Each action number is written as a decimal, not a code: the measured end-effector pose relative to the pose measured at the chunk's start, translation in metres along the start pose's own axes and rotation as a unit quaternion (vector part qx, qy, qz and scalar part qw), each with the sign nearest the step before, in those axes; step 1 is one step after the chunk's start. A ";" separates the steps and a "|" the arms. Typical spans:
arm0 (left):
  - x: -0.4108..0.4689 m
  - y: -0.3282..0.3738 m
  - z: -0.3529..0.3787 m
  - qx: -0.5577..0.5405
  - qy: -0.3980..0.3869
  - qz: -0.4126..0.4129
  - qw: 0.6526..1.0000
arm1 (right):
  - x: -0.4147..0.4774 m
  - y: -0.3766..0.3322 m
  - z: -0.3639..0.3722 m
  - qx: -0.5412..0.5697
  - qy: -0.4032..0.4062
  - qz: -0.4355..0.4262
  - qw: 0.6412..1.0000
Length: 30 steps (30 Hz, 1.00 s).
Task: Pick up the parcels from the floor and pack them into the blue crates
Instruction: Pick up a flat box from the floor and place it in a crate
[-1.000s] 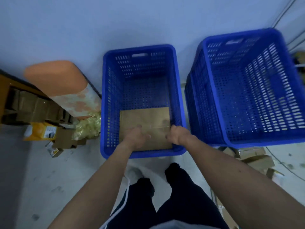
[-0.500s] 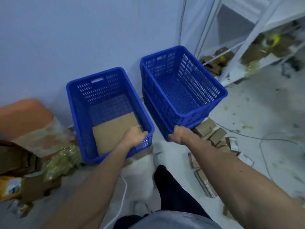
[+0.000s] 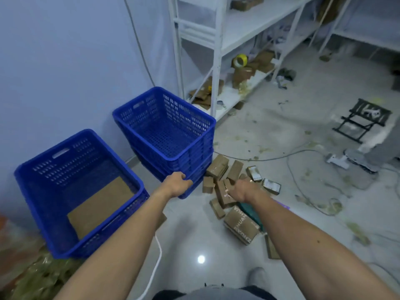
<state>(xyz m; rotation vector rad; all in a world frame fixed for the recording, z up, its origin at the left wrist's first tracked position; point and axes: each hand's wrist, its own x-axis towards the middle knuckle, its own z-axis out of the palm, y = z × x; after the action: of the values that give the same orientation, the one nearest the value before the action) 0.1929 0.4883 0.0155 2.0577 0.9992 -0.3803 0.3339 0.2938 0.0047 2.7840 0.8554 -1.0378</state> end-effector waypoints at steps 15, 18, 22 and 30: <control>0.024 0.172 0.207 0.072 -0.147 0.019 0.986 | 0.029 0.248 0.026 0.093 -0.053 0.037 0.994; 0.044 0.174 0.226 0.103 -0.165 0.013 0.981 | 0.041 0.275 0.048 0.108 -0.063 0.050 0.991; 0.089 0.158 0.256 0.188 -0.218 0.021 0.957 | 0.064 0.291 0.082 0.134 -0.079 0.092 0.984; 0.195 0.099 0.330 0.198 -0.280 -0.026 0.939 | 0.151 0.305 0.177 0.191 -0.104 0.174 0.960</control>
<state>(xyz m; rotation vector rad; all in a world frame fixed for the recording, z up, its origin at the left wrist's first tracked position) 0.4173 0.3002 -0.2504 2.0778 0.6581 -1.2020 0.4800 0.0673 -0.2687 2.8865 0.1373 -1.5181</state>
